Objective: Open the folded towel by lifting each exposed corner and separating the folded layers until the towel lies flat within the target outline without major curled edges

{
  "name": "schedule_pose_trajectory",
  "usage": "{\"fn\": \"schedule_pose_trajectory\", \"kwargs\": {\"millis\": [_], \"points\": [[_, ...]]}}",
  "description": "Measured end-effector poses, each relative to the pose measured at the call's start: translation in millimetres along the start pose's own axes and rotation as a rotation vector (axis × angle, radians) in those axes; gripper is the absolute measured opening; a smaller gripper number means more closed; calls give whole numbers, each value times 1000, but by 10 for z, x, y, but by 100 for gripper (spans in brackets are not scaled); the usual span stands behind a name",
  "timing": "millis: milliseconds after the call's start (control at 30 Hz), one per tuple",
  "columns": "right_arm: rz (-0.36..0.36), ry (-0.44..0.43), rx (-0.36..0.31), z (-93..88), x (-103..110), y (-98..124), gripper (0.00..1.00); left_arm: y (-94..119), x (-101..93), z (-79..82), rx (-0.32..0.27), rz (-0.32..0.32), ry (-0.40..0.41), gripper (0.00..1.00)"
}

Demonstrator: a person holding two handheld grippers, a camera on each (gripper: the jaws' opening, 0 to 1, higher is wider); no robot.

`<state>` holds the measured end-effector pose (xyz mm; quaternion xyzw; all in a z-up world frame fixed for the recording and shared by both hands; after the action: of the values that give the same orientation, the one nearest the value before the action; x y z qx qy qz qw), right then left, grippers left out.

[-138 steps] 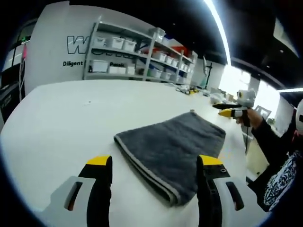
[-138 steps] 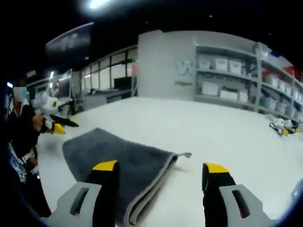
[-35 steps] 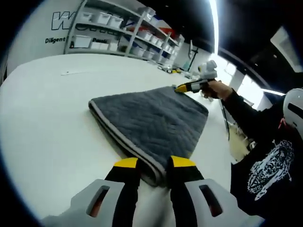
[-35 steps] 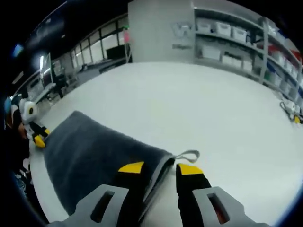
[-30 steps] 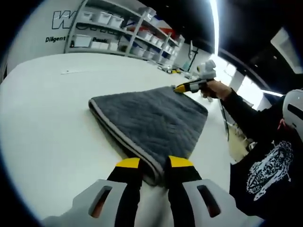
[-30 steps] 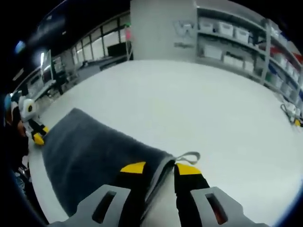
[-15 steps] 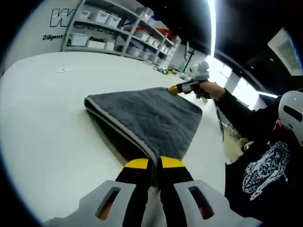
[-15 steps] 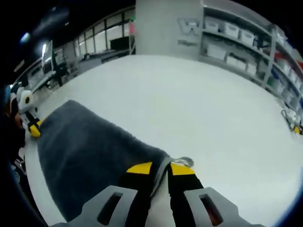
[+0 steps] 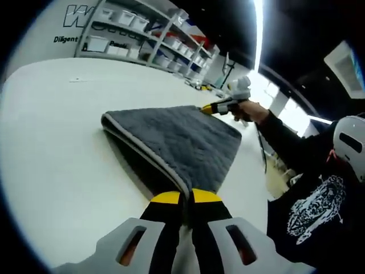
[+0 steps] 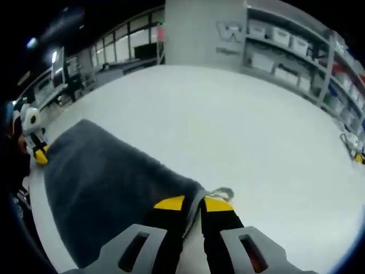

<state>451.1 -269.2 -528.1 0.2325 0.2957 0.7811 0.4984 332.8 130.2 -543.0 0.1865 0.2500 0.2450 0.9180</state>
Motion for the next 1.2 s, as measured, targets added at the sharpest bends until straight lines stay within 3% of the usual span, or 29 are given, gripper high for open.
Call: {"fn": "schedule_pose_trajectory", "kwargs": {"millis": [733, 1200], "points": [[-10, 100, 21, 163, 37, -159, 4, 30, -136, -81, -7, -10, -18, 2], [-4, 151, 44, 289, 91, -279, 4, 40, -276, -146, -15, 1, -73, 2]]}}
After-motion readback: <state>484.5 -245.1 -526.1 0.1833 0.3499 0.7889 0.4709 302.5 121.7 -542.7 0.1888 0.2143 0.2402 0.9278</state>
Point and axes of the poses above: the point that each gripper's makers call its tool centre point, and the gripper's own axes: y roughly backward along the fingers, x roughly to its left, z roughly out of its top, the point moved 9 cm from there along y, roughly backward along the fingers, and after that the axes turned 6 degrees about -y, right-handed, at the moved point
